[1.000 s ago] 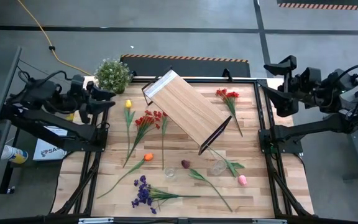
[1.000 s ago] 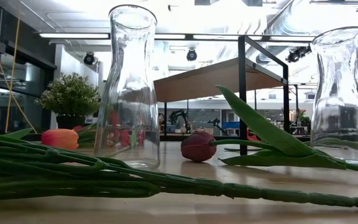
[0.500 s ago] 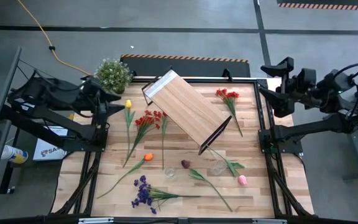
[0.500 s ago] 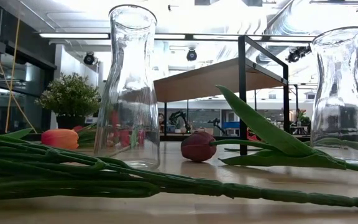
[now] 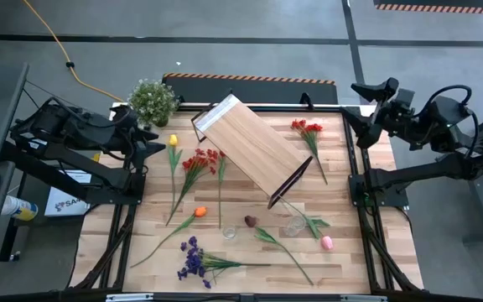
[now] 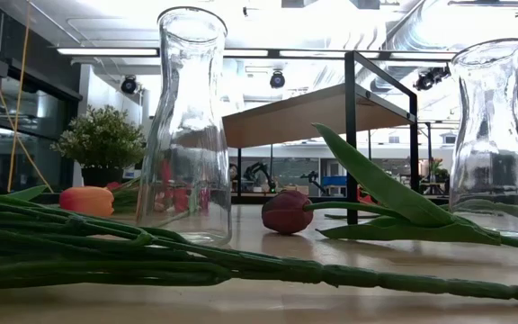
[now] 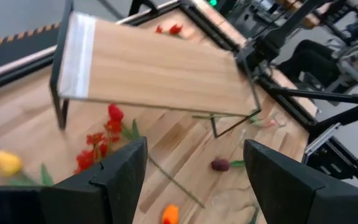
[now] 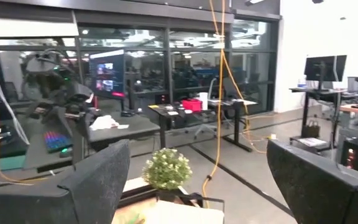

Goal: Pick and place flowers into a vace then onto a shelf
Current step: Put the yellow tulip into the left transparent vase

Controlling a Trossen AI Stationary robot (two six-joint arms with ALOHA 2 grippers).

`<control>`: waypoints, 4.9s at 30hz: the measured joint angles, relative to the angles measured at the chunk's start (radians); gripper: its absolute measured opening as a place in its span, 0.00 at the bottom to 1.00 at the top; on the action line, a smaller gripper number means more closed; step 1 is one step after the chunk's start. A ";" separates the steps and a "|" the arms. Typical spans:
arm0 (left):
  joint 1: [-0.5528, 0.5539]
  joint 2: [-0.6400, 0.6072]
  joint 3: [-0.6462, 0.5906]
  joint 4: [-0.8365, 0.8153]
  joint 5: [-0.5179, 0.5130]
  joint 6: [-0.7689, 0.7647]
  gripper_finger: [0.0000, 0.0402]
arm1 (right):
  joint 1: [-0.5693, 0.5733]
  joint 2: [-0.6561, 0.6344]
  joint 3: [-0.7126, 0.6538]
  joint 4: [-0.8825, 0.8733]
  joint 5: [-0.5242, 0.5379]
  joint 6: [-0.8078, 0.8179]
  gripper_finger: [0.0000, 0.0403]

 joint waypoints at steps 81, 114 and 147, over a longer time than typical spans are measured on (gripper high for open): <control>0.001 0.087 -0.690 -0.047 0.024 -0.746 0.74 | 0.000 0.000 0.000 -0.049 0.013 0.001 0.91; 0.018 0.089 -0.946 0.295 -0.024 -0.881 0.74 | 0.000 0.000 0.000 -0.049 0.006 0.072 0.91; 0.360 0.329 -0.964 0.474 0.172 -0.551 0.74 | 0.000 0.001 0.000 -0.049 -0.004 0.069 0.91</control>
